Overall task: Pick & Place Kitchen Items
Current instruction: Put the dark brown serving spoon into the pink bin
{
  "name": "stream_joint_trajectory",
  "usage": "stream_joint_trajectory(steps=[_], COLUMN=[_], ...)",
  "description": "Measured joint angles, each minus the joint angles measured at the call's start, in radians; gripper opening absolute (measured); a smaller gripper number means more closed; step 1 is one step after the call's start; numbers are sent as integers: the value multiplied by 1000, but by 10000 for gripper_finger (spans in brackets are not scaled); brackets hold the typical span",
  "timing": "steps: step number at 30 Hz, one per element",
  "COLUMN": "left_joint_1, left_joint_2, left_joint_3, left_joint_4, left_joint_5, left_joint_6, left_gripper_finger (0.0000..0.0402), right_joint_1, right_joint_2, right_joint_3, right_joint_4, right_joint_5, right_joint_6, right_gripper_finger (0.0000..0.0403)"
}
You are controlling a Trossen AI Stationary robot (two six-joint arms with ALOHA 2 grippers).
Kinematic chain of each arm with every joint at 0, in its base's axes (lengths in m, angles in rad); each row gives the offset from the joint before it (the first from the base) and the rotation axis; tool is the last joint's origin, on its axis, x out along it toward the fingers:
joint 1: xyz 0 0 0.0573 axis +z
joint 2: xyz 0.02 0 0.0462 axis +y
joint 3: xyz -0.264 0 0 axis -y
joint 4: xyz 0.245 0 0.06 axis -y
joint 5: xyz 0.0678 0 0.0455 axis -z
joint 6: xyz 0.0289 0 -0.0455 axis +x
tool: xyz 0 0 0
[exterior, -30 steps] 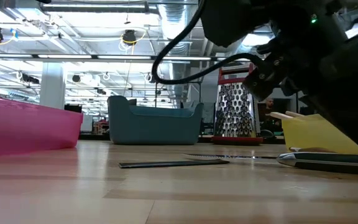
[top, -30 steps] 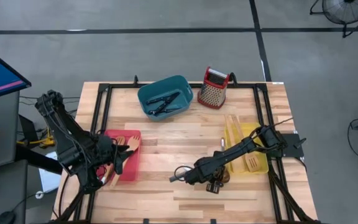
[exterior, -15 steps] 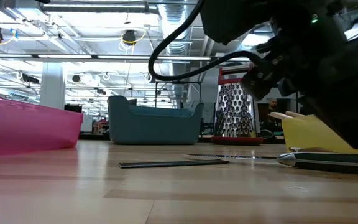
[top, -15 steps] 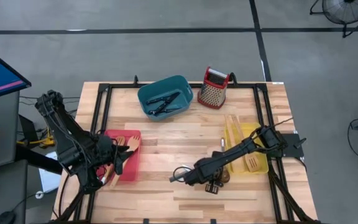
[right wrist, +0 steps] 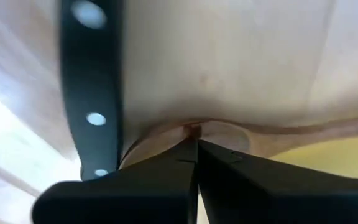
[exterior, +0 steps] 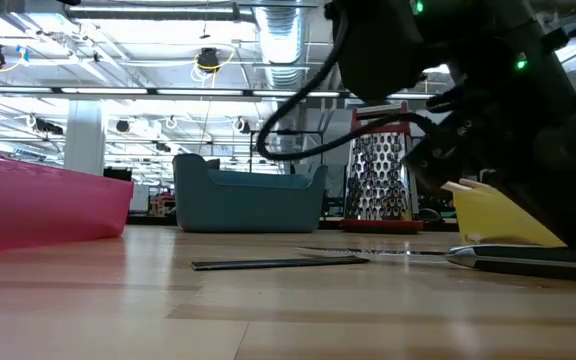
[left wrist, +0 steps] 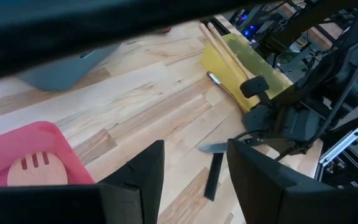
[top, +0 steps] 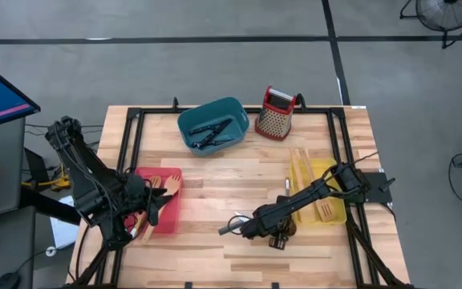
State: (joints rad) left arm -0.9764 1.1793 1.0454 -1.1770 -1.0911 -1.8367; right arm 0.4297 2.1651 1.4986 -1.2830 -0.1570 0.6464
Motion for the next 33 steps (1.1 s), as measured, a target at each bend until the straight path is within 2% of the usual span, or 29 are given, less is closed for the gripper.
stream_joint_trajectory(steps=[9,17,25,33], left_joint_1=[0,0,0,0], left_joint_2=[0,0,0,0], left_joint_3=[0,0,0,0], left_joint_4=[1,1,0,0], left_joint_5=[0,0,0,-3], left_joint_6=[0,0,0,0], left_gripper_finger=[154,154,154,154], right_joint_1=[-19,-66,-101,-126], right_joint_2=[-2,1,2,-62], right_joint_3=[15,79,119,179], right_joint_4=[75,155,278,271], right_joint_5=[5,186,199,237], right_joint_6=[-46,-193,-345,-359], right_gripper_finger=[4,7,8,21])
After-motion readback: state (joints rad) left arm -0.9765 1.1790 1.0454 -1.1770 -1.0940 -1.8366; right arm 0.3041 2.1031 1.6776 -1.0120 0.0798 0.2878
